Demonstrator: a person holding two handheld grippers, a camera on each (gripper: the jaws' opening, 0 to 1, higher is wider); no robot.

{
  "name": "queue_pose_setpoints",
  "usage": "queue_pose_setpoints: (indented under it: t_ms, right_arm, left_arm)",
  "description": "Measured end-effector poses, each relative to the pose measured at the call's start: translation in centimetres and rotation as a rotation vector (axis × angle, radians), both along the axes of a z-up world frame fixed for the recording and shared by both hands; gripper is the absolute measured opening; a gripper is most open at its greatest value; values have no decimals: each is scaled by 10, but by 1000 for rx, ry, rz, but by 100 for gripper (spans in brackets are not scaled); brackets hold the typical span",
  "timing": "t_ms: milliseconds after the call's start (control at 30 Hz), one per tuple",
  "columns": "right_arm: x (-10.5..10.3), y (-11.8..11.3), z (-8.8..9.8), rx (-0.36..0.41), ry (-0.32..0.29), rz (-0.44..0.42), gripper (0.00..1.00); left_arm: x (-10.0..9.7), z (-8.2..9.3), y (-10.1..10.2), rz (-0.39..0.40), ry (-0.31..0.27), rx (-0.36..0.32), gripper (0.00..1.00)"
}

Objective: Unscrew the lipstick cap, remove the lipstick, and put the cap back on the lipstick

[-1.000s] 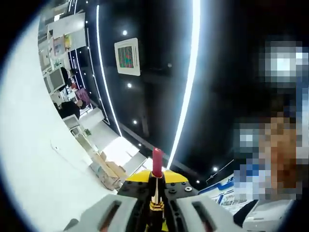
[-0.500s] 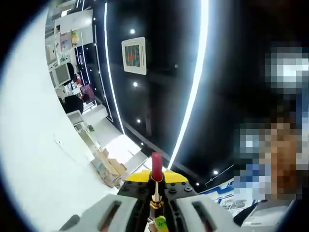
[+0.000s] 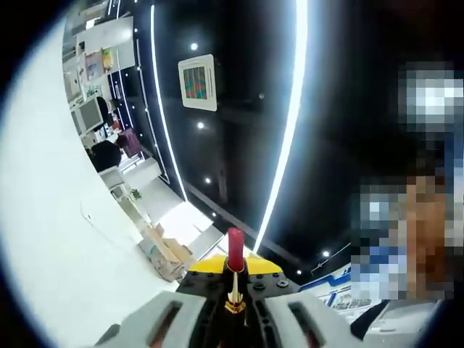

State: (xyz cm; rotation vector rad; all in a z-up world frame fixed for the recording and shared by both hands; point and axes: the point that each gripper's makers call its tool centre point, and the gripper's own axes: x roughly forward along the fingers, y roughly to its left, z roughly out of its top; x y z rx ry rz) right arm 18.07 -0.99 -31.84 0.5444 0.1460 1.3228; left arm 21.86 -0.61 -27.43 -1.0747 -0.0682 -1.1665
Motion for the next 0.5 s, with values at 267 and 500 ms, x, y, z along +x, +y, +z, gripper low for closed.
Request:
queue_pose_setpoints:
  t_ms: [267,500]
  right_arm:
    - [3,-6,9,244,323,135,22]
    - [6,-9,10,340,471,194,18]
  left_arm:
    - [-2,0,-1,-4,-11,11,9]
    - [-3,2,-3,-5,-21,10,9]
